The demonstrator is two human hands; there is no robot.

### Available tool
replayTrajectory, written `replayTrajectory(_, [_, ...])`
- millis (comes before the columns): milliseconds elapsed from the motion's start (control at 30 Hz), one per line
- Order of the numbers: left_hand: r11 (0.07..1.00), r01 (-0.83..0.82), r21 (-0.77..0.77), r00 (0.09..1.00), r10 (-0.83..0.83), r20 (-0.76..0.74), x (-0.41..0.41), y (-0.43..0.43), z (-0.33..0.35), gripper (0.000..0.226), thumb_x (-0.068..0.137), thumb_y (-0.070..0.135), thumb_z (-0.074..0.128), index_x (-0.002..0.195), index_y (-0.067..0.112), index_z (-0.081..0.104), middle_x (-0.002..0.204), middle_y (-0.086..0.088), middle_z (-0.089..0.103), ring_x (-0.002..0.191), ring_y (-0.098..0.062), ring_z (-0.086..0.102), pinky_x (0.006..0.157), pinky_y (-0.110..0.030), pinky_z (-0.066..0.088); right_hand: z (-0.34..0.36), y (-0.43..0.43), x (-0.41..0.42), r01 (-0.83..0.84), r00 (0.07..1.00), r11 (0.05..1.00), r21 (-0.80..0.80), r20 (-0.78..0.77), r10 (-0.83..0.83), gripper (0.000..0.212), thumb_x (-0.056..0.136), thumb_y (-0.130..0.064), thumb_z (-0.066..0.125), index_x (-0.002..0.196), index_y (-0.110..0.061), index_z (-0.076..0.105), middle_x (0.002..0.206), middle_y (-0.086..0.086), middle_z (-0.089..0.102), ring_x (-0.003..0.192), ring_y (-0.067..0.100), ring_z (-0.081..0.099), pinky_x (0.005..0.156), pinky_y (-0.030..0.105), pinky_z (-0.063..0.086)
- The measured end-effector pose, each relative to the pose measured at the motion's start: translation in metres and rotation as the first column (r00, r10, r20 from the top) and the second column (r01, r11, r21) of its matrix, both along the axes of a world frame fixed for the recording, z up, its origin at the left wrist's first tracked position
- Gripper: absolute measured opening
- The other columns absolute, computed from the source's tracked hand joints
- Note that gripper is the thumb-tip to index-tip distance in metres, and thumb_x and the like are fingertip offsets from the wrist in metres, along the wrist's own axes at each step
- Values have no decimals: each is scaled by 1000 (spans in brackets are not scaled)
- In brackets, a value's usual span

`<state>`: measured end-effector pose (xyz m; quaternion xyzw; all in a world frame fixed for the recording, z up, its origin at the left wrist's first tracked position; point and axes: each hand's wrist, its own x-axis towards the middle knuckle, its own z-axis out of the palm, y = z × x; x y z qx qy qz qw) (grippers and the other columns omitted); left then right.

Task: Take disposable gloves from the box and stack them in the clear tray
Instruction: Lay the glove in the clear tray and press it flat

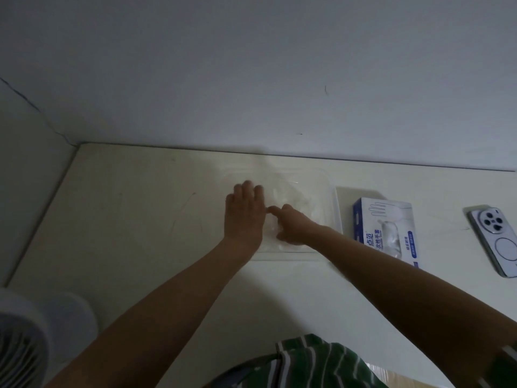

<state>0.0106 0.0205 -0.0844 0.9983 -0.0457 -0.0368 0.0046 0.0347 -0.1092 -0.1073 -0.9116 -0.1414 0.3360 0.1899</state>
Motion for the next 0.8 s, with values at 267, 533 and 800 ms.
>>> replayTrajectory(267, [933,-263,-247,765,46,-643,16,4,-17,67,88,24,67,139,6,27,129,-21,45,116,-40,52,85,-39,47,-4,-4,7,112,983,993,-24,-144,-114,102,79,-8,76,155,-25,11,141,14,27,121,34,49,95,35,49])
replayTrajectory(533, [914,-309,-261,735,55,-675,15,5,-30,98,64,28,88,136,23,21,126,-18,30,106,-40,54,71,-38,50,2,1,3,234,943,968,87,-265,-204,39,86,-1,60,120,-17,49,108,11,57,80,22,60,53,25,53])
replayTrajectory(800, [946,-293,-141,713,118,-691,16,13,-38,129,67,35,87,151,32,-11,148,-22,-1,130,-42,37,96,-45,50,19,2,6,208,977,962,-178,-10,-213,45,89,-7,56,129,-6,36,113,15,58,84,32,64,58,34,52])
